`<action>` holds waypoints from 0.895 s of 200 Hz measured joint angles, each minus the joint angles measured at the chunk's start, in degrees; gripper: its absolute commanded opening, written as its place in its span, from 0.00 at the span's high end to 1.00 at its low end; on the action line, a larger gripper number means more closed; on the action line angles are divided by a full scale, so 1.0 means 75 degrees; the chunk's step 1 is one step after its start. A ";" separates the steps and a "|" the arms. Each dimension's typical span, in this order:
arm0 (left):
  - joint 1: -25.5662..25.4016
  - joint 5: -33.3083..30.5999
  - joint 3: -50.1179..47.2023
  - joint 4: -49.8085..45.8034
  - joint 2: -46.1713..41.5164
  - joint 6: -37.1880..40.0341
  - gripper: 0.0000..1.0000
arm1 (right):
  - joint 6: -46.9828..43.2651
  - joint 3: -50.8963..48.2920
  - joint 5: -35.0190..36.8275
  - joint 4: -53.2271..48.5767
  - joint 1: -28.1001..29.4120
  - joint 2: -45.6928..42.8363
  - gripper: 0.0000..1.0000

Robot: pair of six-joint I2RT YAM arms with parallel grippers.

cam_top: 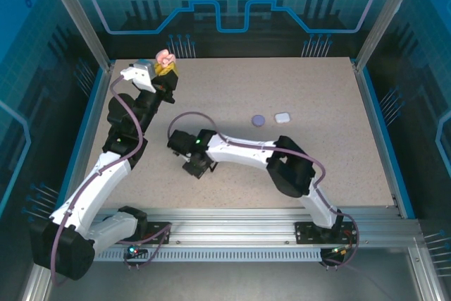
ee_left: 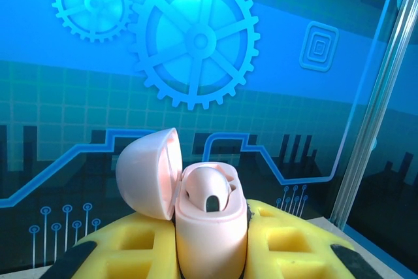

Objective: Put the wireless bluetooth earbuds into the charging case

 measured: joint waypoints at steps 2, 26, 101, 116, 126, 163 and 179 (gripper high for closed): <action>0.0000 0.0006 0.0000 -0.0003 0.0000 -0.0003 1.00 | 0.0000 -0.0035 0.0009 0.0020 -0.0026 -0.0038 0.92; 0.0000 0.0149 -0.0102 -0.0006 0.0000 -0.0146 1.00 | 0.0029 -0.0647 0.0210 0.0353 -0.0533 -0.0600 0.92; -0.0090 0.0848 -0.1058 0.0017 -0.0006 -0.0542 1.00 | 0.0093 -0.2247 0.0717 0.0953 -0.1958 -0.2081 0.92; -0.0259 0.0909 -0.1131 0.0029 0.0006 -0.0542 1.00 | 0.0017 -0.2229 0.0772 0.1072 -0.2174 -0.2433 0.92; -0.0385 0.0927 -0.1198 0.0047 0.0009 -0.0542 1.00 | -0.0023 -0.2200 0.0813 0.1113 -0.2264 -0.2524 0.92; -0.0766 0.0927 -0.1271 0.0055 0.0134 -0.0536 1.00 | -0.0248 -0.2192 0.0790 0.1058 -0.2302 -0.2142 0.92; -0.0822 0.0927 -0.1271 0.0055 0.0166 -0.0536 1.00 | -0.0300 -0.2250 0.0790 0.0973 -0.2285 -0.1851 0.92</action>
